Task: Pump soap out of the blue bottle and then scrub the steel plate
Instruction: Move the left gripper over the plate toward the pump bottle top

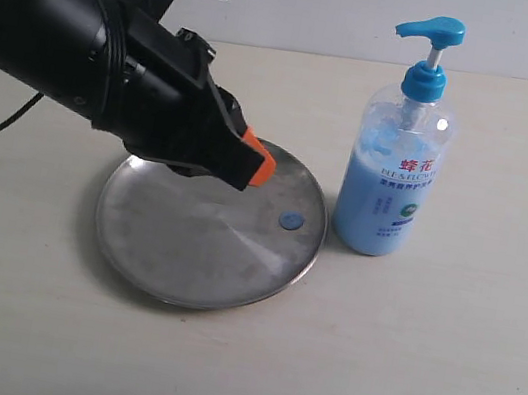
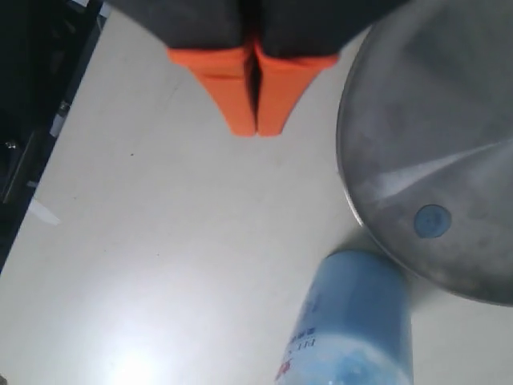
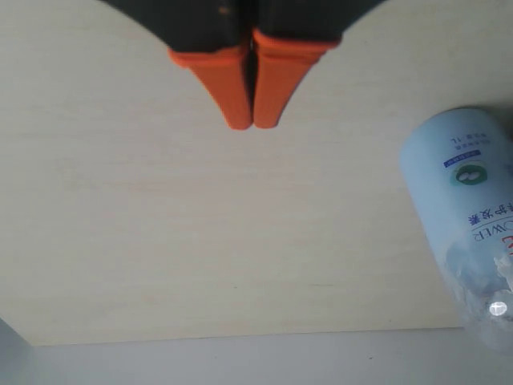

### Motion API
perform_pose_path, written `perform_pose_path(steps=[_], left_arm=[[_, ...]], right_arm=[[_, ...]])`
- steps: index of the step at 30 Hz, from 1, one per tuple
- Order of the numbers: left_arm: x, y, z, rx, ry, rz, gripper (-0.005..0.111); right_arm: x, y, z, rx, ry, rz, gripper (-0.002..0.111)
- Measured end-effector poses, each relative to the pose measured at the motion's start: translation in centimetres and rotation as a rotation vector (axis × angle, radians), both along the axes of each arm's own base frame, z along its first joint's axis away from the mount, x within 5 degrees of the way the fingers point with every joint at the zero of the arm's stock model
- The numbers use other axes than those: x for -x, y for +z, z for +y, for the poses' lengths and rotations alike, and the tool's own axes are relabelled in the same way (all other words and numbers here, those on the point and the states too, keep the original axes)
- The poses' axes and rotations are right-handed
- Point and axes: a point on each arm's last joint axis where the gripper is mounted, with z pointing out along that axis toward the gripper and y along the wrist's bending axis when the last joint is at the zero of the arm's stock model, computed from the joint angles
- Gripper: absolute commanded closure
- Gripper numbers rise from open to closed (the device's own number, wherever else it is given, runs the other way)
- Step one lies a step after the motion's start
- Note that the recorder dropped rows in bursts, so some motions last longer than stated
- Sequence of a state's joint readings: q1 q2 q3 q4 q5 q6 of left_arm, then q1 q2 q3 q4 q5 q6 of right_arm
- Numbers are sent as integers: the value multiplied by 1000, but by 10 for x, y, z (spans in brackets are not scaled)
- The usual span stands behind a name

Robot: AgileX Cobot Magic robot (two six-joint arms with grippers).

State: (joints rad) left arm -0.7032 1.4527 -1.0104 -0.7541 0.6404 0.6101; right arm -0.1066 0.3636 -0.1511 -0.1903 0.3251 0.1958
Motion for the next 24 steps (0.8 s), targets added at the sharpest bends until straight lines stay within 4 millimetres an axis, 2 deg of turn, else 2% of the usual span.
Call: perform_pose_path(steps=[13,24], left_arm=[[-30,-5,-25,4,-15,-48,107],[-48,-20,-39,-20,-37,-60,107]], right_arm=[[0,0,0,0,0,0,108],[0,0,0,0,0,0,108]])
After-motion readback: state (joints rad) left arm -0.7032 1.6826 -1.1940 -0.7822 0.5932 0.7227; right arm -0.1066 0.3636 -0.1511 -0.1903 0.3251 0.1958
